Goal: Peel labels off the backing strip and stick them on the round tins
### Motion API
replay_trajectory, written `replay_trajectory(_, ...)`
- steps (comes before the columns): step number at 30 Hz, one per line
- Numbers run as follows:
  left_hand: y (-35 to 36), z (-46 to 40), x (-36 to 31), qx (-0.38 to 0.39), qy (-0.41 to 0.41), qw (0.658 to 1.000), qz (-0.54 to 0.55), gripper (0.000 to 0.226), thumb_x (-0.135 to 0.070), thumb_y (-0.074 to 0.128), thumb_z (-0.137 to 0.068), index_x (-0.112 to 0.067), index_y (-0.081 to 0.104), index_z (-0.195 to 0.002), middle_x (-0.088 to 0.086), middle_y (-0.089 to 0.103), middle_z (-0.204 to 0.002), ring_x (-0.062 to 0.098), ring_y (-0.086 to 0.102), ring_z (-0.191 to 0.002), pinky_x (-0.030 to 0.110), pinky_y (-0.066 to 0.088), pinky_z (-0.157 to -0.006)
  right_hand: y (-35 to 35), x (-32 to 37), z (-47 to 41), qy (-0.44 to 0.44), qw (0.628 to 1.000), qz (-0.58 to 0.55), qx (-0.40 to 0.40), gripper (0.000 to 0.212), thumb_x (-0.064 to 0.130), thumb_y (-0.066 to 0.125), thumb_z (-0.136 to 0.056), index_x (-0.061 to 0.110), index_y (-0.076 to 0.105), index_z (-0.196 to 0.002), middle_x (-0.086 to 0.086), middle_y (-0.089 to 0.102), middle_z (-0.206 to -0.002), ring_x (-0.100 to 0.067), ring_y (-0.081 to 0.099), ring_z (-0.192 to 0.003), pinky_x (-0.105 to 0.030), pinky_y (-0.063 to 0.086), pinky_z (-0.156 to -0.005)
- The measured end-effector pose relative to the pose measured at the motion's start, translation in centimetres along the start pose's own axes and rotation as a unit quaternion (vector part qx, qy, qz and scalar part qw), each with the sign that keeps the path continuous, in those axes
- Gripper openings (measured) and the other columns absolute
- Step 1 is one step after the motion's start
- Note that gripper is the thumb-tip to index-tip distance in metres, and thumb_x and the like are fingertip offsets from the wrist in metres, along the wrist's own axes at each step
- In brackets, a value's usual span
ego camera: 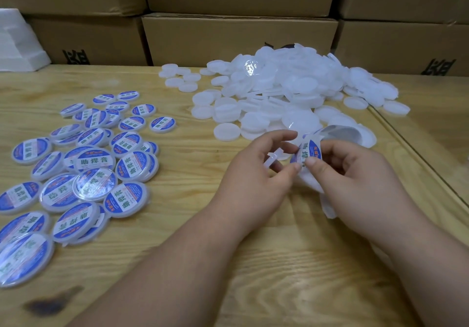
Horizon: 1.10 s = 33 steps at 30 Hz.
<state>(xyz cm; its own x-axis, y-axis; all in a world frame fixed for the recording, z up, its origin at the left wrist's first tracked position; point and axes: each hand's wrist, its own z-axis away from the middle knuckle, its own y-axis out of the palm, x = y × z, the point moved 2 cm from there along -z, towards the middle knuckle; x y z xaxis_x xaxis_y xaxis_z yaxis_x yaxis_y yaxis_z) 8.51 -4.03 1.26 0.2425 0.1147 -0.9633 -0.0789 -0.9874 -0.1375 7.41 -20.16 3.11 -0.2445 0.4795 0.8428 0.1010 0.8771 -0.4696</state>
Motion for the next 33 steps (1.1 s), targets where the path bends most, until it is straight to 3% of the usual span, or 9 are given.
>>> replay_trajectory(3, -0.1, 0.1, 0.0, -0.008, 0.005, 1.000, -0.012, 0.027, -0.024, 0.079, -0.087, -0.040, 0.070, -0.107, -0.020, 0.069, -0.105, -0.003, 0.059, -0.068, 0.014, 0.048, -0.060, 0.1, 0.1, 0.1, -0.002, 1.000, -0.019, 0.001, 0.014, 0.028, 0.065, -0.096, 0.034, 0.075, -0.087, 0.009, 0.074, -0.076, -0.017, 0.066, -0.068, -0.015, 0.048, -0.049)
replay_trajectory(6, 0.0, 0.2, -0.1, -0.024, 0.012, 0.999, -0.045, 0.019, -0.032, 0.080, -0.086, -0.043, 0.071, -0.098, -0.019, 0.068, -0.102, -0.003, 0.061, -0.072, 0.013, 0.046, -0.064, 0.3, 0.1, 0.1, -0.007, 1.000, -0.025, -0.005, 0.013, 0.033, 0.068, -0.093, 0.039, 0.073, -0.083, 0.014, 0.071, -0.070, -0.004, 0.059, -0.058, -0.010, 0.043, -0.051)
replay_trajectory(9, -0.2, 0.1, -0.1, -0.034, 0.022, 0.997, -0.069, 0.019, -0.028, 0.079, -0.087, -0.044, 0.069, -0.093, -0.017, 0.067, -0.099, -0.002, 0.062, -0.074, 0.011, 0.044, -0.065, 0.4, -0.1, 0.1, 0.001, 1.000, -0.025, -0.001, 0.009, 0.032, 0.070, -0.092, 0.035, 0.073, -0.084, 0.010, 0.067, -0.064, -0.002, 0.052, -0.052, -0.011, 0.040, -0.049)
replay_trajectory(12, -0.5, 0.1, -0.2, -0.043, 0.014, 0.996, -0.076, 0.021, -0.024, 0.077, -0.087, -0.043, 0.071, -0.094, -0.017, 0.070, -0.096, -0.003, 0.061, -0.070, 0.008, 0.043, -0.062, 0.6, -0.3, 0.2, 0.008, 1.000, -0.012, 0.013, 0.007, 0.027, 0.068, -0.089, 0.031, 0.073, -0.088, 0.004, 0.065, -0.063, -0.005, 0.050, -0.050, -0.016, 0.041, -0.047)
replay_trajectory(17, -0.6, 0.2, -0.4, -0.005, -0.006, 0.999, -0.050, 0.014, -0.034, 0.078, -0.087, -0.038, 0.075, -0.099, -0.024, 0.072, -0.096, -0.003, 0.062, -0.070, 0.012, 0.046, -0.061, 0.5, -0.4, 0.1, 0.001, 1.000, 0.005, -0.003, 0.007, 0.023, 0.071, -0.089, 0.027, 0.074, -0.083, 0.017, 0.062, -0.058, -0.001, 0.050, -0.049, -0.011, 0.038, -0.046)
replay_trajectory(23, -0.7, 0.1, -0.3, -0.018, -0.001, 0.997, -0.071, 0.011, -0.028, 0.072, -0.091, -0.039, 0.074, -0.092, -0.021, 0.074, -0.094, 0.005, 0.069, -0.086, 0.022, 0.055, -0.078, 0.4, -0.2, 0.1, -0.016, 1.000, 0.010, -0.007, 0.014, 0.019, 0.072, -0.089, 0.032, 0.077, -0.085, 0.024, 0.064, -0.064, 0.003, 0.055, -0.055, -0.005, 0.039, -0.052)
replay_trajectory(28, -0.9, 0.1, -0.6, -0.048, -0.002, 0.997, -0.060, 0.017, -0.022, 0.069, -0.093, -0.037, 0.073, -0.086, -0.023, 0.073, -0.088, 0.000, 0.066, -0.078, 0.007, 0.049, -0.065, 0.2, -0.1, 0.1, -0.018, 1.000, 0.013, -0.016, 0.032, 0.014, 0.069, -0.087, 0.045, 0.074, -0.092, 0.012, 0.066, -0.073, 0.001, 0.053, -0.055, -0.009, 0.043, -0.054)
replay_trajectory(30, -1.3, -0.1, -0.7, -0.087, -0.009, 0.996, -0.033, 0.021, -0.017, 0.067, -0.093, -0.037, 0.072, -0.090, -0.021, 0.072, -0.084, 0.009, 0.065, -0.070, 0.007, 0.047, -0.058, 0.1, -0.1, 0.0, -0.010, 0.999, 0.013, -0.028, 0.027, 0.013, 0.067, -0.087, 0.039, 0.073, -0.093, 0.010, 0.066, -0.074, -0.001, 0.053, -0.055, -0.009, 0.043, -0.054)
replay_trajectory(33, -2.1, -0.4, -0.7, -0.156, -0.030, 0.987, 0.016, 0.027, -0.011, 0.061, -0.091, -0.036, 0.071, -0.093, -0.003, 0.067, -0.073, 0.025, 0.058, -0.063, 0.013, 0.044, -0.049, -0.1, -0.4, -0.1, 0.010, 0.998, 0.002, -0.056, 0.025, 0.012, 0.064, -0.087, 0.034, 0.070, -0.097, 0.004, 0.065, -0.076, -0.002, 0.051, -0.053, -0.012, 0.043, -0.052)
